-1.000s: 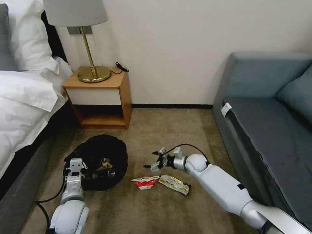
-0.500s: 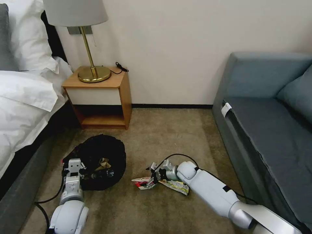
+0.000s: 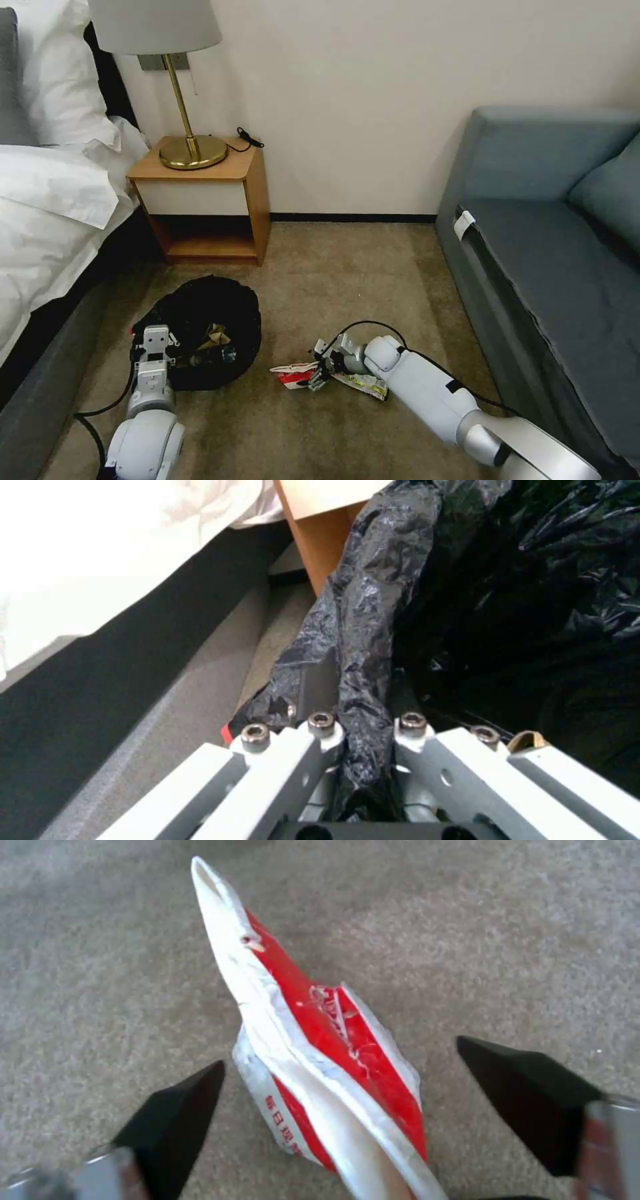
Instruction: Pick up the trash bin, then pick up the garbage on the floor and place it into the trash bin.
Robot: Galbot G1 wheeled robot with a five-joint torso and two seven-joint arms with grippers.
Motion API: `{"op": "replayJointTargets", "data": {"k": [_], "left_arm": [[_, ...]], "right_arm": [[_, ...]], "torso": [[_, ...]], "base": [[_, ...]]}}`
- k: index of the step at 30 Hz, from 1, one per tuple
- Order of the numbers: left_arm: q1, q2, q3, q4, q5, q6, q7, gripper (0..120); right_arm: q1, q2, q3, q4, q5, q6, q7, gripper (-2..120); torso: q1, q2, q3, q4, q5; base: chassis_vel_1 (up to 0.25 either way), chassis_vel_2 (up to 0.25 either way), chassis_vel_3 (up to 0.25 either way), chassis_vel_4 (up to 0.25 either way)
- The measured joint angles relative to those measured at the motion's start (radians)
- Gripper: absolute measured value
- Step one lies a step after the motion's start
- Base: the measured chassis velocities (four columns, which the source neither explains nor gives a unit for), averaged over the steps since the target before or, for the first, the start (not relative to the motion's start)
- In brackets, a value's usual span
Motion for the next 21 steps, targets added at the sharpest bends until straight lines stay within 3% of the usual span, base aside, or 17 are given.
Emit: {"op": "replayJointTargets", "data": {"k": [21], "left_arm": [[0.006, 0.007, -0.004, 0.004, -0.002, -0.008, 0.0, 0]], "right_arm": [[-0.01, 0.006, 0.024, 0.006, 0.002, 0.006, -0.005, 10]], "torso": [[0.0, 0.0, 0.0, 0.0001, 0.0]], "base": [[0.0, 0.0, 0.0, 0.0]]}}
